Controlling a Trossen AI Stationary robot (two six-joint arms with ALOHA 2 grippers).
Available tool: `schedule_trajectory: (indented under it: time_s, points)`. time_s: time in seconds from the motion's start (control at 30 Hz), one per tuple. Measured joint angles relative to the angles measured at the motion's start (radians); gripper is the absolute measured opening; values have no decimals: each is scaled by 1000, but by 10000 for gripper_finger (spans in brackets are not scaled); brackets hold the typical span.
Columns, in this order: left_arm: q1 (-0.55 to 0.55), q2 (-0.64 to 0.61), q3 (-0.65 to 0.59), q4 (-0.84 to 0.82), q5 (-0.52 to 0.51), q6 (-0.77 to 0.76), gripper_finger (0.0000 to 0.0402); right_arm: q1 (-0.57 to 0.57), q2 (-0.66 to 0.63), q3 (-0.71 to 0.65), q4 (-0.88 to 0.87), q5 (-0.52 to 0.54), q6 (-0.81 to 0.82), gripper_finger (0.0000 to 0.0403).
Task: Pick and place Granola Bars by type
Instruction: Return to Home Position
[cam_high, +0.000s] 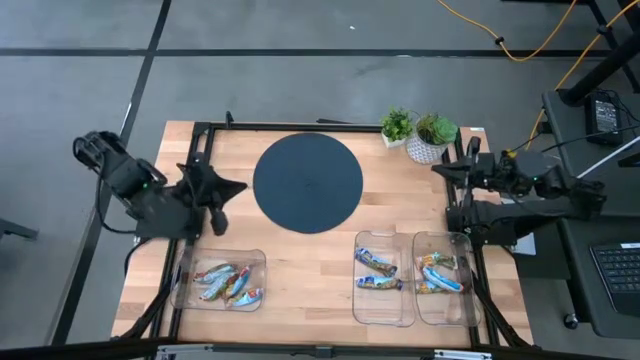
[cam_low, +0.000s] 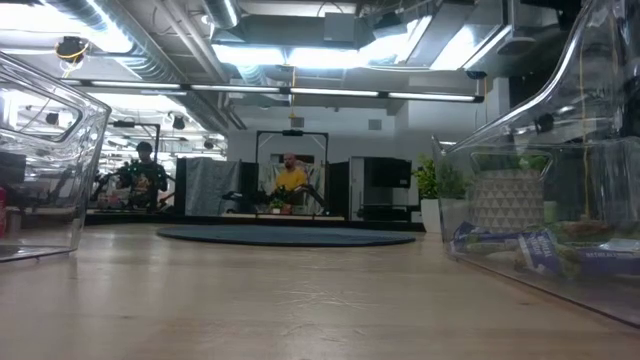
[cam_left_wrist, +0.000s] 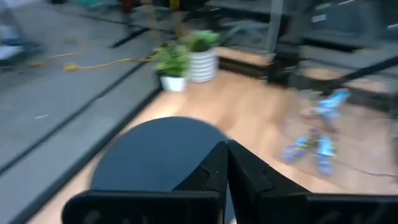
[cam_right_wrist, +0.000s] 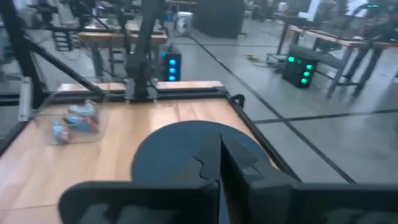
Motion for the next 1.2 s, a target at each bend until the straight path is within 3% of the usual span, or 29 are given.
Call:
schedule_trajectory:
  time_s: [0.17, 0.33, 0.43, 0.63, 0.8, 0.93, 1.07, 1.2]
  points:
    - [102, -220, -319, 521, 225, 306, 1, 0, -7, -22, -6, 59, -19, 7]
    - [327, -403, -666, 1023, 574, 491, 1, 0, 4, -22, -1, 62, -43, 5]
    - [505, -480, -797, 1113, 763, 482, 1, 0, 3, -22, 0, 62, -17, 6]
    - [842, -570, -935, 1169, 1127, 426, 1, 0, 4, -22, 0, 61, 31, 4]
    - [902, -622, -1099, 1382, 1154, 378, 2, 0, 4, -22, -10, 58, 62, 7]
    - [832, -638, -1250, 1563, 1041, 333, 1, 0, 4, -22, -25, 58, 63, 4]
    - [727, -659, -1301, 1598, 925, 368, 1, 0, 4, -22, -25, 58, 59, 6]
    - [666, -713, -1343, 1593, 907, 424, 1, 0, 4, -22, -27, 58, 57, 8]
